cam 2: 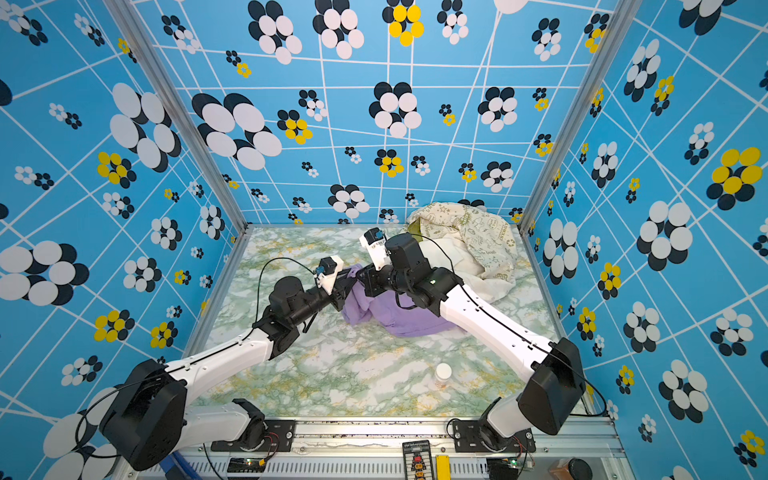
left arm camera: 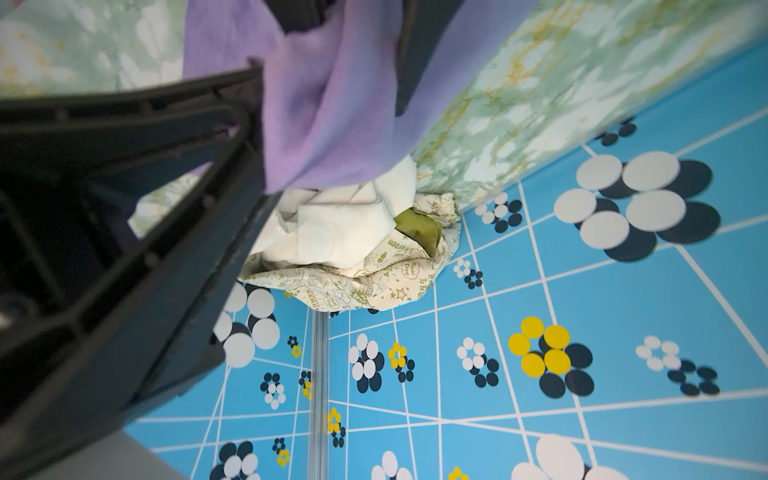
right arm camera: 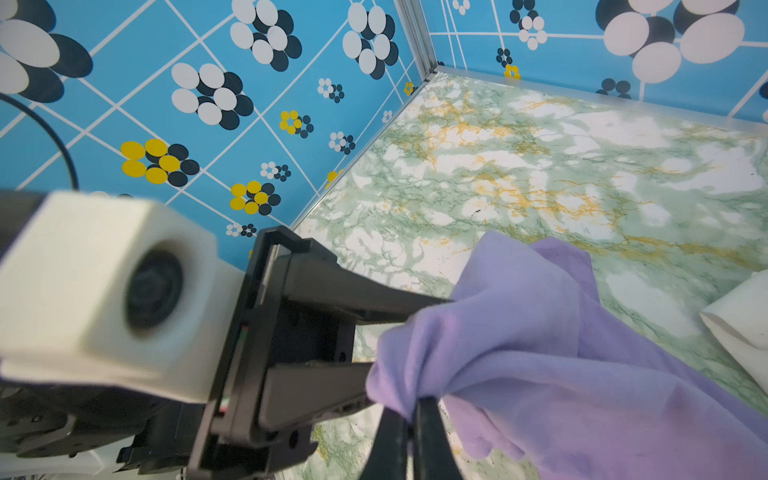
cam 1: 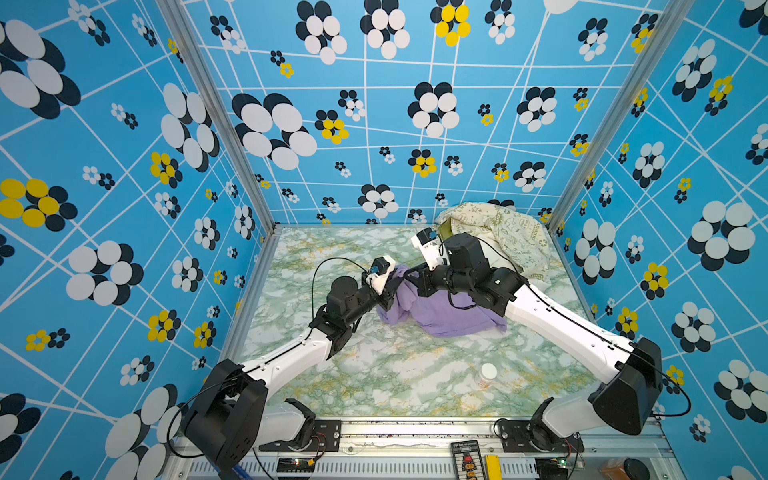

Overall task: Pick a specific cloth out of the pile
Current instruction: 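Lift the purple cloth with the right gripper while the left gripper reaches and grasps it, then lift the purple cloth with the left gripper while the right gripper releases and withdraws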

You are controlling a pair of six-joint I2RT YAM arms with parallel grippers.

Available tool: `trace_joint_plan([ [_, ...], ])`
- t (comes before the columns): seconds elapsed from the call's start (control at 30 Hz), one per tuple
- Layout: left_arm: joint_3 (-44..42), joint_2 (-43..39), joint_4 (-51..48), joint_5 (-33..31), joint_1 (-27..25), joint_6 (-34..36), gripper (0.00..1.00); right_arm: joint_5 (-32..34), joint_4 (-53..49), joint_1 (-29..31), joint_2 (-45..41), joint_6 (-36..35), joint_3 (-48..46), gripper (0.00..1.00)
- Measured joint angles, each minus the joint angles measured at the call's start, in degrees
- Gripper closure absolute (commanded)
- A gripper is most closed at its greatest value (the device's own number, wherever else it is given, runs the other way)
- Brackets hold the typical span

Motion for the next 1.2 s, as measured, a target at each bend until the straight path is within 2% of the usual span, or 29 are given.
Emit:
trace_joint_plan([
  [0.03, 0.3, 0.3, 0.0, 0.5, 0.3, -0.3, 1.0, 0.3, 0.3, 0.0, 0.0, 0.0, 0.0, 0.98],
  [0.17, 2.0, 0.7, -0.5, 2.0, 1.7, -0.1, 1.0, 1.6, 0.5, 0.0, -0.1, -0.1, 0.0, 0.7],
  [0.3, 5.3, 0.8, -2.9, 1.9, 5.3, -0.9, 1.0, 4.4, 0.3, 0.0, -1.4, -1.2, -1.1, 0.46],
  [0.37, 8.4, 1.2, -5.1, 2.0, 7.6, -1.4, 1.0, 6.2, 0.5, 0.0, -2.6, -1.8, -2.1, 0.34],
  [0.43, 12.2, 2.2, -6.9, 2.3, 9.5, -1.6, 1.0, 7.6, 0.7, 0.0, -3.7, -2.6, -3.2, 0.27],
  [0.47, 14.7, 3.1, -8.0, 2.4, 10.4, -1.8, 1.0, 8.4, 0.7, 0.0, -4.2, -2.9, -3.8, 0.2],
  [0.6, 26.4, 8.2, -12.0, 3.0, 14.2, -2.2, 1.0, 11.7, 0.8, 0.0, -5.6, -4.3, -5.4, 0.11],
  [0.8, 53.2, 21.2, -19.4, 3.2, 20.4, -4.8, 1.0, 15.6, 2.0, 0.0, -6.2, -6.2, -6.2, 0.04],
  [0.97, 74.5, 29.1, -27.5, 2.4, 22.3, -3.4, 1.0, 17.4, 4.2, 0.0, -8.6, -7.2, -8.3, 0.01],
  [1.03, 78.3, 29.6, -29.8, 2.2, 22.4, -2.1, 1.0, 17.7, 5.2, 0.0, -9.9, -7.5, -9.9, 0.01],
  [1.1, 78.0, 28.5, -30.3, 2.1, 22.4, -0.2, 1.0, 17.9, 6.3, 0.0, -11.0, -7.6, -11.2, 0.01],
  [1.2, 67.2, 23.3, -28.4, 0.9, 22.4, 2.6, 1.0, 17.9, 7.0, 0.0, -12.1, -7.6, -13.1, 0.01],
])
